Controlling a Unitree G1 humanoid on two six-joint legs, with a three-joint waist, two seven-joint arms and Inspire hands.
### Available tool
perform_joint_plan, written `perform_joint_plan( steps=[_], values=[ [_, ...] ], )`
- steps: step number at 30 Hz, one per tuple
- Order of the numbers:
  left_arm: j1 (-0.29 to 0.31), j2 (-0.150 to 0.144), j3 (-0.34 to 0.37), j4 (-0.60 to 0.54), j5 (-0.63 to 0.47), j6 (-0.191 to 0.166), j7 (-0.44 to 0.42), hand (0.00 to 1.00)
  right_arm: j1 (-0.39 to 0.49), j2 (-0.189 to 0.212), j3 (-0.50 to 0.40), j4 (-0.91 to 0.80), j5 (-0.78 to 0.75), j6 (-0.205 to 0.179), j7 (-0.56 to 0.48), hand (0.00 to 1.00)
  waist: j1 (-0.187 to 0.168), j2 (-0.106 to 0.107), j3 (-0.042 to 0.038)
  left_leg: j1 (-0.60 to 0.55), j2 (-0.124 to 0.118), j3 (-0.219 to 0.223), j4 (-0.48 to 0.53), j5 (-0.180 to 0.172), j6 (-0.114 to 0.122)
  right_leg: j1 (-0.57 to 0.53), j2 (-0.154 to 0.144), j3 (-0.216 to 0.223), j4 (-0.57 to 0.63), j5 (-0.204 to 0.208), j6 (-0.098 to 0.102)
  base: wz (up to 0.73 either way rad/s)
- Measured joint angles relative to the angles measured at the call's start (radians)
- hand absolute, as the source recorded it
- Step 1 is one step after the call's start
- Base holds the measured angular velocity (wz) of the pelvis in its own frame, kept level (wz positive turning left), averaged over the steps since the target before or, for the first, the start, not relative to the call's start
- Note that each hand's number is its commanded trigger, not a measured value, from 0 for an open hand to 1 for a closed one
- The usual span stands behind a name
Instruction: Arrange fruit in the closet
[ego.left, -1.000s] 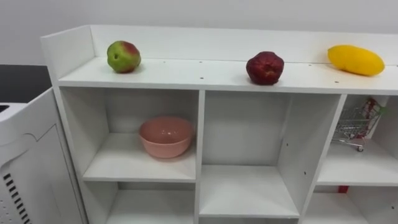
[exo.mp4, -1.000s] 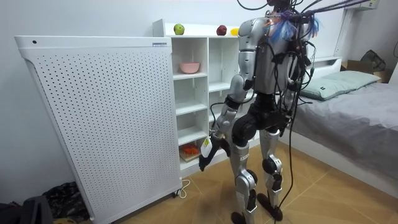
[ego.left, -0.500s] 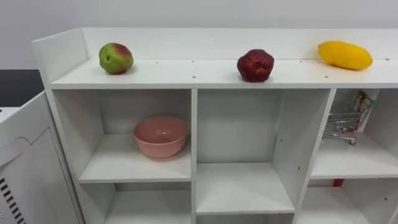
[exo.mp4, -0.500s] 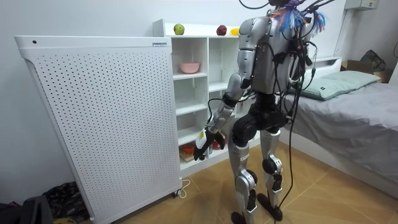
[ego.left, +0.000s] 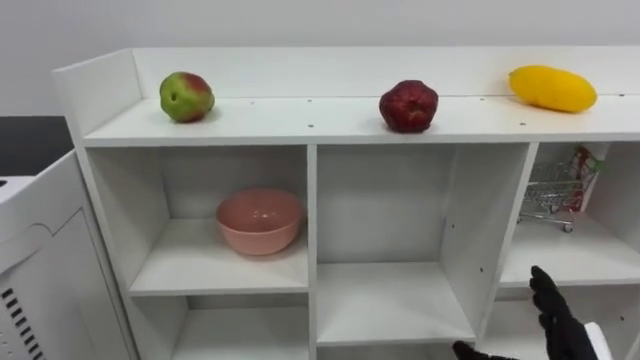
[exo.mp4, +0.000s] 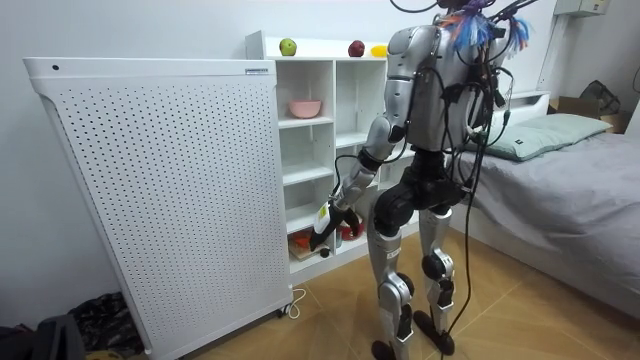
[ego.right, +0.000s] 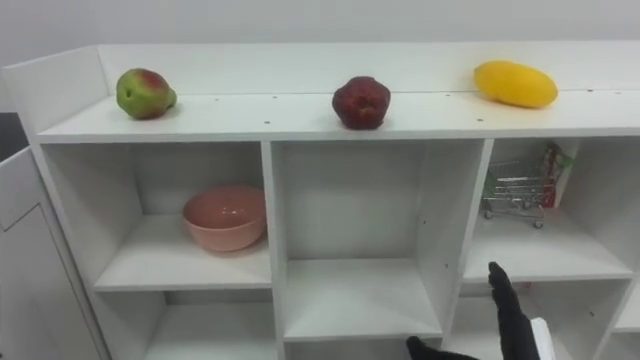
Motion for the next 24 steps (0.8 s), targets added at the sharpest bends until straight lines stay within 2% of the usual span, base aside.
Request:
perform_joint_plan(
  steps=[3, 6, 12, 24],
  values=[
    [0.015, 0.000, -0.001, -0.036, 0.001, 0.000, 0.000, 0.00, -0.004, -0.016, 0.000, -0.080, 0.000, -0.001, -0.007, 0.00, 0.003, -0.006, 0.0033, -0.003, 0.000, 0.000, 0.000, 0.003, 0.000, -0.003, 0.000, 0.000, 0.002, 0.001, -0.002, 0.00],
    [0.014, 0.001, -0.001, -0.042, 0.001, 0.001, -0.001, 0.00, -0.080, -0.030, -0.001, -0.103, -0.001, -0.001, -0.019, 0.00, -0.004, -0.012, 0.0052, -0.004, 0.001, -0.001, -0.001, 0.003, 0.000, -0.004, 0.001, -0.001, 0.002, 0.002, -0.003, 0.00],
    [0.013, 0.003, -0.021, -0.046, 0.002, 0.023, -0.012, 0.00, -0.173, -0.030, -0.002, -0.104, -0.002, 0.000, -0.067, 0.00, -0.002, -0.032, 0.0022, -0.009, 0.002, -0.004, 0.002, 0.003, 0.000, -0.005, 0.002, -0.006, 0.001, 0.004, -0.003, 0.00],
    [-0.019, 0.013, -0.022, -0.058, 0.001, 0.024, -0.073, 0.00, -0.295, -0.040, -0.009, -0.104, 0.024, -0.001, -0.099, 0.00, -0.004, -0.033, 0.0041, -0.032, 0.002, -0.004, 0.003, 0.006, 0.001, -0.027, 0.001, -0.008, 0.001, 0.009, -0.004, 0.00]
  ],
)
